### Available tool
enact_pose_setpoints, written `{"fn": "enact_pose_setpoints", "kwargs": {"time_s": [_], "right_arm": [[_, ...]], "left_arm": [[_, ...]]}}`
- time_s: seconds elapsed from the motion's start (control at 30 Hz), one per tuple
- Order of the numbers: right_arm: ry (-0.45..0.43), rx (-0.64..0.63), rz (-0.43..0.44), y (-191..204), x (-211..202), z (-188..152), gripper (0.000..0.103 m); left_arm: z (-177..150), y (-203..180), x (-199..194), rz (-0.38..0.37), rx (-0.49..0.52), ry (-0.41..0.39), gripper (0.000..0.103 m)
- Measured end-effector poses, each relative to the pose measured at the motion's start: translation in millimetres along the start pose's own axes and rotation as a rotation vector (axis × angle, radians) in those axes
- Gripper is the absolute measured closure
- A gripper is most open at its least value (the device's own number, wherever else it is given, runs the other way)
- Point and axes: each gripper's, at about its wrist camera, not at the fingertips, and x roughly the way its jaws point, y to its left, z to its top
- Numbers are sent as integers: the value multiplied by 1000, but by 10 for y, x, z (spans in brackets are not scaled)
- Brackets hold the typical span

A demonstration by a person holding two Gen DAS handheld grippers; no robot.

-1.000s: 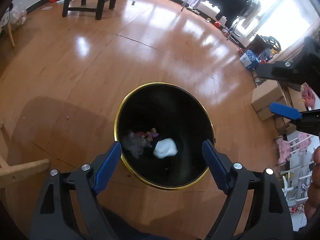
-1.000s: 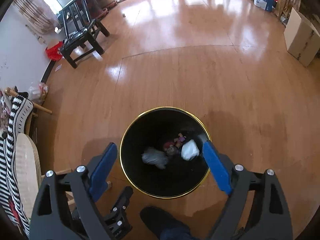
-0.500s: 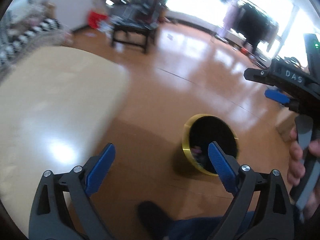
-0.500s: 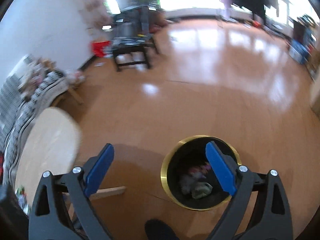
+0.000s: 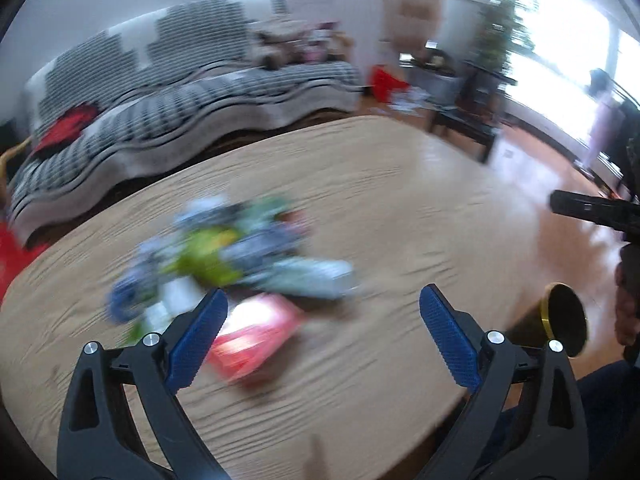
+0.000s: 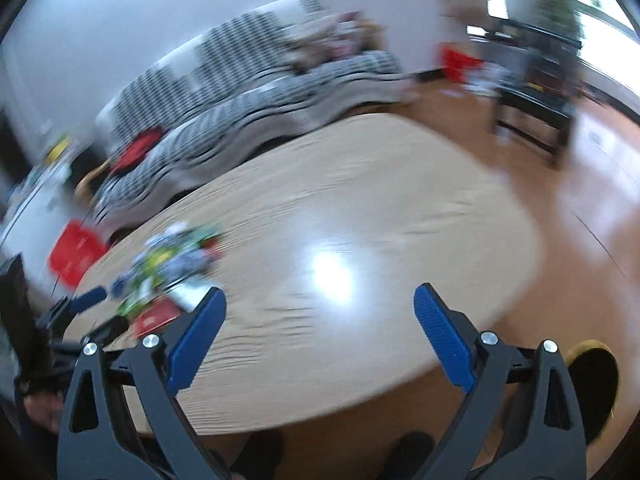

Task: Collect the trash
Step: 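Move both open tools back to the table, then grasp the crumpled blue foil wrapper with the left tool while the right tool grasps the green-white cigarette pack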

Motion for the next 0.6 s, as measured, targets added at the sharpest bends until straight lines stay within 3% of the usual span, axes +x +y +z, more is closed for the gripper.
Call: {"fn": "enact_pose_setpoints", "kwargs": {"time_s": [0.2,0.27,0.4,0.6], "right_arm": [[62,-173,147,974,469,49,11],[82,-208,168,1104,557,20,11],[141,-268,213,1424,810,41,11],[176,-385,198,1608,1035,34,11]], "left_arm": [[-304,850,-187,79,-110,5,9],[-367,1072,-186,80,-134,11,9],[-412,1277,-127,68,-159,24,9],[-404,1315,6,104,-132,29,9]]}}
